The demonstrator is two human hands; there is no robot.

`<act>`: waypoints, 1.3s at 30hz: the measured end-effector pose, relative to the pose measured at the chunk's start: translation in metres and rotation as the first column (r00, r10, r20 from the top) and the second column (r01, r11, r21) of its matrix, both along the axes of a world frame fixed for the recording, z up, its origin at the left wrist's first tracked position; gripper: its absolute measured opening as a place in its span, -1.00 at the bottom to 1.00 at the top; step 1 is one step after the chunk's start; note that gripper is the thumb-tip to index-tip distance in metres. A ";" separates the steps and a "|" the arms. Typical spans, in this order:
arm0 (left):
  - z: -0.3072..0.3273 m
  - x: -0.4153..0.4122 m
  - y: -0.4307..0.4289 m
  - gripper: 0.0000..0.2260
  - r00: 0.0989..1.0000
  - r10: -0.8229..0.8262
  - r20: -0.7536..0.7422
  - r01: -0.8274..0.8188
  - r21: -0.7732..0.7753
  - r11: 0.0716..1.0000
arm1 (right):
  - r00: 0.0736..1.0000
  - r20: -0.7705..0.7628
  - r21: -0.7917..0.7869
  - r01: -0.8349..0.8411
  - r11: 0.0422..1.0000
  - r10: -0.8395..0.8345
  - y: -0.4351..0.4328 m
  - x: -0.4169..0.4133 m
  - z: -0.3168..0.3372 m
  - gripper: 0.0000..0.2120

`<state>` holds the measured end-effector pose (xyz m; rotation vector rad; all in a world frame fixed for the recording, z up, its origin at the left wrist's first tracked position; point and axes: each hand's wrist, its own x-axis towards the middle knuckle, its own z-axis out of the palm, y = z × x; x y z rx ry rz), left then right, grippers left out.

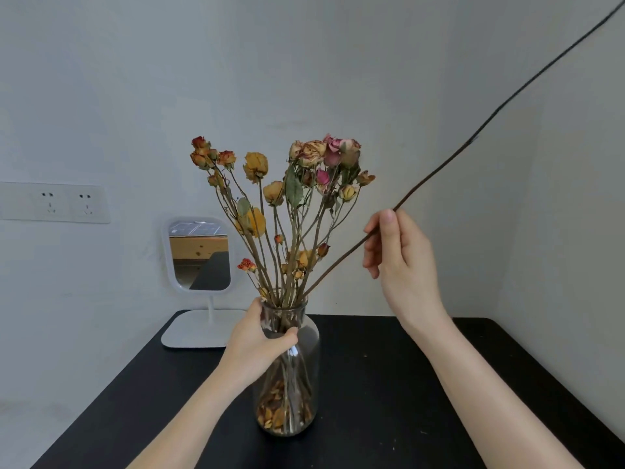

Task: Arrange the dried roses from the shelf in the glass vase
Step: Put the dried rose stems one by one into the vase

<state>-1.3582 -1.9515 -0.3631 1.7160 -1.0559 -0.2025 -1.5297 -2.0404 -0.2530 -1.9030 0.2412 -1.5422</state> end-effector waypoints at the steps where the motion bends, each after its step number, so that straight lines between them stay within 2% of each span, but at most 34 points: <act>1: 0.001 0.002 0.000 -0.56 1.000 -0.019 -0.021 0.020 0.016 1.000 | 0.999 -0.032 -0.019 -0.002 1.000 0.001 0.002 0.002 -0.001 -0.71; 8: 0.009 0.011 0.002 -0.60 0.985 -0.148 -0.093 0.151 0.032 0.988 | 0.948 -0.307 -0.179 0.027 0.983 -0.081 0.013 0.016 -0.005 -0.73; 14: 0.005 0.008 0.000 -0.59 0.987 -0.134 -0.089 0.133 -0.018 0.991 | 0.886 -0.325 -0.287 0.240 0.927 -0.330 0.020 0.030 0.003 -0.66; 18: 0.003 0.009 -0.002 -0.59 0.987 -0.134 -0.090 0.133 -0.015 0.991 | 0.838 -0.315 -0.395 0.311 0.865 -0.445 0.023 0.039 0.010 -0.63; 23: 0.002 0.009 -0.002 -0.60 0.984 -0.145 -0.101 0.144 -0.013 0.989 | 0.791 -0.407 -0.402 0.295 0.867 -0.457 0.019 0.044 0.002 -0.63; 28: 0.002 0.009 -0.002 -0.60 0.986 -0.141 -0.091 0.140 -0.019 0.990 | 0.772 -0.505 -0.343 0.232 0.910 -0.387 0.017 0.046 -0.012 -0.67; 30: 0.002 0.009 -0.003 -0.58 0.985 -0.149 -0.091 0.147 -0.025 0.989 | 0.794 -0.493 -0.302 0.227 0.926 -0.355 0.018 0.045 -0.012 -0.68; 34: 0.001 0.009 -0.003 -0.58 0.985 -0.146 -0.092 0.144 -0.025 0.989 | 0.901 -0.305 -0.218 0.249 0.944 -0.309 0.023 0.038 0.002 -0.70; 39: 0.001 0.010 -0.003 -0.57 0.985 -0.145 -0.093 0.145 -0.012 0.989 | 0.929 -0.245 -0.142 0.248 0.958 -0.277 0.025 0.041 0.016 -0.79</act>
